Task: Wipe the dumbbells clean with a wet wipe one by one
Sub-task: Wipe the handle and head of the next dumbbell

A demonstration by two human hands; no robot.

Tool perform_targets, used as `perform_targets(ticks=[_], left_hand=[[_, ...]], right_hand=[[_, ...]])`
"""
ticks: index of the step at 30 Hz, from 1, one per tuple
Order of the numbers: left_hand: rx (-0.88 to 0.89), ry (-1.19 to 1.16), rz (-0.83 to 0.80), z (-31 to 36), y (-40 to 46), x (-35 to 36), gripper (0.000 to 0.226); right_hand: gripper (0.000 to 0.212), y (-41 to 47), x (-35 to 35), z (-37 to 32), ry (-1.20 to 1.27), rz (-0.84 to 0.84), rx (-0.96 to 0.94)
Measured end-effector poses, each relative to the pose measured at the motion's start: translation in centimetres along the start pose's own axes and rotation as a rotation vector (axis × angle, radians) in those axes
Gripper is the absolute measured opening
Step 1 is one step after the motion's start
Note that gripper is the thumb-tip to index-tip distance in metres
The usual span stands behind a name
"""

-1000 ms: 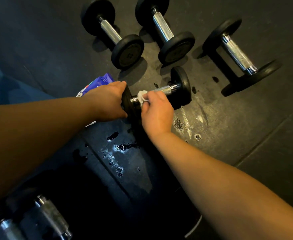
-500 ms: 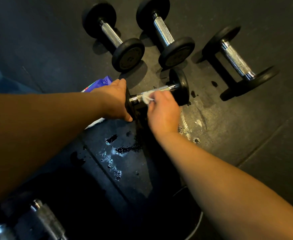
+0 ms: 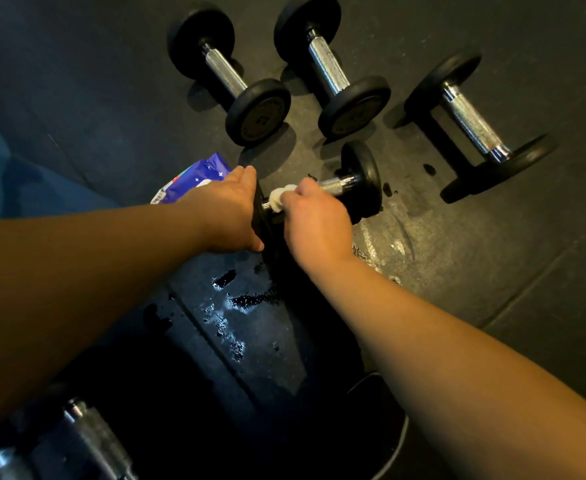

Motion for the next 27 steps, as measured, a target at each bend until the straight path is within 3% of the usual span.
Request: perform_targets(ticks=[4, 10, 14, 18, 24, 27], left_hand=[[0.017, -0.011, 0.005, -0.2, -0.3, 0.6, 0.115], [0.024, 0.020, -0.008, 0.0, -0.7, 0.8, 0.125], [0.034, 0.042, -0.026, 0.2, -1.3, 0.8, 0.124], [0.037, 0.045, -0.029, 0.5, -1.8, 1.0, 0.122], [0.042, 0.036, 0.011, 0.9, -2.8, 1.2, 0.116], [0.056, 0.005, 0.068, 1.0, -3.8, 1.1, 0.109]], right_hand=[[0.011, 0.4, -1.5, 3.3, -0.025, 0.077, 0.205], [0.016, -0.1, 0.3, -2.4, -0.039, -0.135, -0.126], [0.018, 0.9, -1.8, 1.0, -0.162, -0.086, -0.015], [0.020, 1.1, -2.5, 3.8, -0.266, -0.145, 0.110], [0.023, -0.6, -1.4, -1.2, -0.129, -0.200, -0.117], [0.023, -0.3, -2.1, 0.6, -0.169, -0.174, -0.049]])
Point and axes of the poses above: each hand's wrist, its own y-axis towards the middle knuckle, its own x-axis out of the palm, z = x × y, the point moved 8 cm from there along y, towards the middle knuckle, and after that the axes turned 3 degrees about z, right-handed, at the moved point
